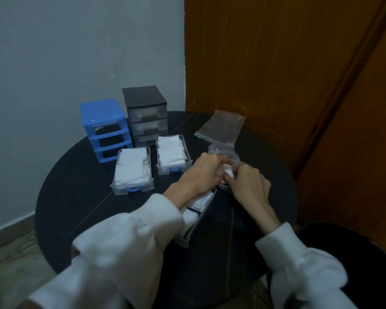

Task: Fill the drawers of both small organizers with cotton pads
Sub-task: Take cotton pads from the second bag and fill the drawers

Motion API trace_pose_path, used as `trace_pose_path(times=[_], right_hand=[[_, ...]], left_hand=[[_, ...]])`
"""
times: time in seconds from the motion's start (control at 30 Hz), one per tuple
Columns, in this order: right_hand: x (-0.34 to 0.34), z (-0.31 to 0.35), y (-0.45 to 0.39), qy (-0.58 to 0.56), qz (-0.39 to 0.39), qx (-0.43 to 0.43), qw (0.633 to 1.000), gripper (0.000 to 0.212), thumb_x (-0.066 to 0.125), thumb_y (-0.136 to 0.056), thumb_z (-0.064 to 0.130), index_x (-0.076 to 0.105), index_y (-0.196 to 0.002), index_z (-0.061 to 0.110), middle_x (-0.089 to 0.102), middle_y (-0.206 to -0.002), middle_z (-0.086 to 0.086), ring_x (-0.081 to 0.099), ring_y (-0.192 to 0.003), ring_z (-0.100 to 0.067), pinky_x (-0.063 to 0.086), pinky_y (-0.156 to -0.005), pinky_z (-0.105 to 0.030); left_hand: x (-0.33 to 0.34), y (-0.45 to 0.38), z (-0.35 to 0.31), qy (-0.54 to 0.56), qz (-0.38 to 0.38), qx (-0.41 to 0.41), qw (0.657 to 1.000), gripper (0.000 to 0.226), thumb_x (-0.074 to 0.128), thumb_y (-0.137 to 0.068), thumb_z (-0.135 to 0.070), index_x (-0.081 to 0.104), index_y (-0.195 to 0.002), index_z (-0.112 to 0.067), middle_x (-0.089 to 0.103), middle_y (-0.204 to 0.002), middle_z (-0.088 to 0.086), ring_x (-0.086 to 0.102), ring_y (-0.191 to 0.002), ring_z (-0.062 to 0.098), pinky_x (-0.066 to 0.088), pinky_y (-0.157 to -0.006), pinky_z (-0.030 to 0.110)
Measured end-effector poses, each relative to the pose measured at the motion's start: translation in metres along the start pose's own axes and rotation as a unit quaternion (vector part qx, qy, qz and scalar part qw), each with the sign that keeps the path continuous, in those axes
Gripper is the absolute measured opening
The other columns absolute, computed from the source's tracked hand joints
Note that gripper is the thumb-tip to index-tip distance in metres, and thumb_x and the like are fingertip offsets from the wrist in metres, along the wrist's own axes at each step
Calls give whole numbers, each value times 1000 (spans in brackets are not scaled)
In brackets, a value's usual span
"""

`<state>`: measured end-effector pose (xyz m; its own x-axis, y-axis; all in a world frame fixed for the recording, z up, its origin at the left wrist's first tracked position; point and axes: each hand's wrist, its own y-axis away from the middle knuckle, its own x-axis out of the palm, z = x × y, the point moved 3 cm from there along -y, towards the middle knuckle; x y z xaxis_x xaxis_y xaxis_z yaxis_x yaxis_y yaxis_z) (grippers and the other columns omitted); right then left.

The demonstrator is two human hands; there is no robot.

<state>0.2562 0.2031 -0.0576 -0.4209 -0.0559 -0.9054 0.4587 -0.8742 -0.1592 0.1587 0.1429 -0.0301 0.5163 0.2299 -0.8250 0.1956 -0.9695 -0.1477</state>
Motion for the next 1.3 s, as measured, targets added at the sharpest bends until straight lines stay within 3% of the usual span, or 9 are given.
trace_pose_path(times=[0.13, 0.3, 0.53, 0.6, 0.77, 0.87, 1.0, 1.13, 1.3], right_hand=[[2, -1, -2, -21, 57, 9, 998, 26, 53, -92, 36, 57, -108, 16, 59, -110, -5, 58, -98, -22, 40, -72, -31], [0, -1, -1, -52, 100, 13, 994, 13, 54, -93, 33, 51, -93, 20, 57, -106, -4, 56, -97, -20, 39, -72, -31], [-2, -5, 4, -151, 61, -9, 987, 18, 62, -87, 24, 58, -102, 17, 56, -93, 1, 55, -82, -13, 45, -67, -27], [-4, -8, 5, -194, 32, -20, 980, 17, 68, -80, 18, 60, -95, 16, 60, -91, 0, 56, -78, -11, 49, -67, -27], [-19, -16, 13, -200, -66, -137, 968, 24, 70, -70, 4, 56, -83, 19, 57, -84, 2, 51, -75, -9, 37, -61, -10], [-26, -19, 18, -159, -65, -212, 962, 29, 70, -73, 4, 55, -91, 22, 54, -89, 7, 49, -80, -3, 40, -67, -13], [-31, -25, 23, -161, -59, -252, 952, 35, 67, -76, -1, 53, -97, 24, 54, -97, 10, 53, -87, 0, 47, -74, -18], [-28, -33, 21, -133, -54, -250, 958, 37, 67, -77, -1, 51, -92, 30, 52, -94, 12, 48, -85, 2, 40, -71, -12], [-26, -39, 21, -196, -3, -223, 955, 23, 63, -83, 13, 56, -96, 30, 58, -96, 9, 55, -87, -1, 49, -75, -26]], left_hand=[[1, 3, 0, -7, -4, 1, 1000, 51, 61, -84, -2, 53, -132, -17, 55, -134, 9, 48, -126, 19, 39, -104, 29], [1, 5, -2, -11, -7, 12, 1000, 51, 62, -83, -3, 53, -132, -16, 56, -133, 8, 49, -125, 18, 35, -102, 24], [0, 3, 1, -33, -10, 9, 999, 59, 65, -81, -3, 48, -136, -15, 55, -134, 9, 50, -123, 19, 38, -100, 26], [0, 3, 1, -32, -8, 10, 999, 60, 66, -81, -4, 47, -137, -14, 55, -133, 10, 50, -123, 20, 40, -102, 28], [-4, 4, 2, -16, -18, 11, 1000, 59, 71, -79, -8, 49, -134, -12, 60, -125, 11, 60, -109, 21, 48, -90, 26], [-6, 5, 2, 8, -22, 16, 1000, 54, 71, -80, -9, 52, -130, -13, 62, -121, 9, 66, -95, 19, 49, -78, 20], [-6, 4, 4, 30, -15, 3, 999, 52, 70, -79, -7, 54, -127, -14, 62, -120, 7, 64, -98, 17, 46, -76, 15], [-5, 6, 4, 44, 14, 15, 999, 59, 72, -75, -10, 52, -130, -21, 60, -120, 1, 55, -102, 6, 40, -79, 14], [-5, 9, 1, 69, 35, 17, 997, 55, 64, -76, -6, 56, -125, -29, 59, -123, -2, 59, -97, 11, 50, -79, 24]])
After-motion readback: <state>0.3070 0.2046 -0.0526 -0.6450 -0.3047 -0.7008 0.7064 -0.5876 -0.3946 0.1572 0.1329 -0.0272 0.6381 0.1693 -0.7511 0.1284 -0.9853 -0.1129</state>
